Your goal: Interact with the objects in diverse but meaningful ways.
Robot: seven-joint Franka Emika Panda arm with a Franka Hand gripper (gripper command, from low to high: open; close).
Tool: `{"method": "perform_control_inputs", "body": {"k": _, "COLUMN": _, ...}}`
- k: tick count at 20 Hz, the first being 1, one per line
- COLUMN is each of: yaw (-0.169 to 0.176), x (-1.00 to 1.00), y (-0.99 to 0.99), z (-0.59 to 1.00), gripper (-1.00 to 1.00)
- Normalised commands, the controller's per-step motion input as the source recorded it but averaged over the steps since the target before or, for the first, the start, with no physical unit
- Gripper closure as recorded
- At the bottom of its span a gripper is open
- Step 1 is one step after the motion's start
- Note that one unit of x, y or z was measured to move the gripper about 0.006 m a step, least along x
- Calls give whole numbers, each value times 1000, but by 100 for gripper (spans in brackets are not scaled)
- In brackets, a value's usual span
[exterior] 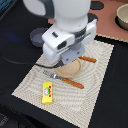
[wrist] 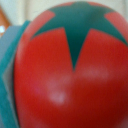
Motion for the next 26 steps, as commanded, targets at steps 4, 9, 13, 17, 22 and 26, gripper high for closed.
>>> {"method": "perform_control_inputs", "body": {"k": 4, "yaw": 3, "x": -35, "y": 886, "z": 510, "gripper": 100}}
{"method": "perform_control_inputs", "body": {"k": 9, "yaw": 15, "x": -155, "y": 871, "z": 390, "gripper": 100}}
{"method": "perform_control_inputs", "body": {"k": 13, "yaw": 35, "x": -336, "y": 791, "z": 226, "gripper": 100}}
{"method": "perform_control_inputs", "body": {"k": 17, "yaw": 52, "x": -546, "y": 712, "z": 106, "gripper": 100}}
{"method": "perform_control_inputs", "body": {"k": 22, "yaw": 74, "x": -834, "y": 548, "z": 5, "gripper": 100}}
{"method": "perform_control_inputs", "body": {"k": 26, "yaw": 77, "x": -876, "y": 505, "z": 0, "gripper": 100}}
